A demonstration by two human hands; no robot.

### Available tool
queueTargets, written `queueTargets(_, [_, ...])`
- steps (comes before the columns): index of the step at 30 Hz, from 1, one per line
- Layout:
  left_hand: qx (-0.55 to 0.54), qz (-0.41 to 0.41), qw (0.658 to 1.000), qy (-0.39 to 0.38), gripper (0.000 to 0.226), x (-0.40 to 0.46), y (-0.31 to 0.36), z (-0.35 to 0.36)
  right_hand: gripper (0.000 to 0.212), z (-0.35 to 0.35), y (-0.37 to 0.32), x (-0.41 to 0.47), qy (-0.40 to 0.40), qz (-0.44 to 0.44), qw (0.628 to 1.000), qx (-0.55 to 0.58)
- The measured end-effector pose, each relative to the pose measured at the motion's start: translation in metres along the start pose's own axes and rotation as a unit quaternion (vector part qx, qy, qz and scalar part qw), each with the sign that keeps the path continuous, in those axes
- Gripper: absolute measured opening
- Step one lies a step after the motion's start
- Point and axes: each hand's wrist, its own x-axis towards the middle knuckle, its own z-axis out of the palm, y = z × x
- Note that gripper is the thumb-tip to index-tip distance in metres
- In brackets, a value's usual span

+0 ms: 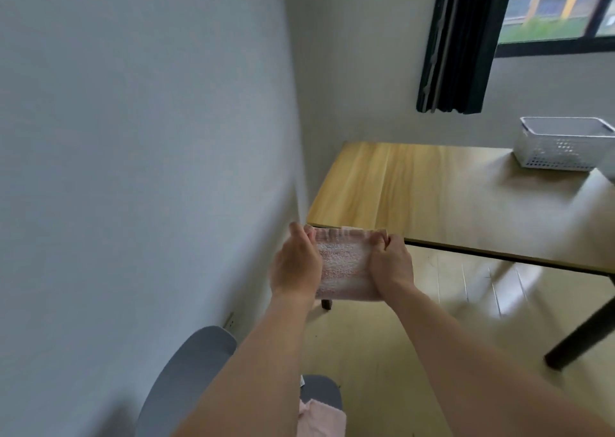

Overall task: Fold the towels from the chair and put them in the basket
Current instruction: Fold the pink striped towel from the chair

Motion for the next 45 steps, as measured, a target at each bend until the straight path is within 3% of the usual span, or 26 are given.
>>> queueTargets(7, [-0.017,0.002,1.000,0.016,0.026,-0.010,0.106,0.032,0.035,-0.104,0.015,0.057,-0.041,0.030,0.994,0.097])
queueTargets(15, [-0.090,-0.046,0.994,0.042,0.025,0.000,0.209,0.105,0.032,-0.195,0.039,0.150,-0.082,0.017,0.994,0.072])
queueTargets(19, [-0.115,-0.046,0.992,0.035,0.024,0.025,0.246,0.142,0.035,-0.221,0.052,0.198,-0.072,0.062,0.991,0.092])
queueTargets(23, [-0.160,-0.062,0.985,0.036,0.023,0.045,0.305,0.196,0.039,-0.272,0.064,0.263,-0.113,0.144,0.970,0.161])
queueTargets(29, [-0.170,-0.062,0.982,0.055,0.024,0.087,0.410,0.275,0.043,-0.360,0.085,0.377,-0.149,0.120,0.969,0.157])
queueTargets(38, [-0.236,-0.163,0.958,0.014,0.027,0.127,0.544,0.355,0.035,-0.483,0.099,0.499,-0.334,0.219,0.901,0.168])
queueTargets(45, [-0.317,-0.211,0.924,-0.025,0.035,0.169,0.625,0.434,0.031,-0.549,0.126,0.598,-0.258,0.251,0.915,0.182])
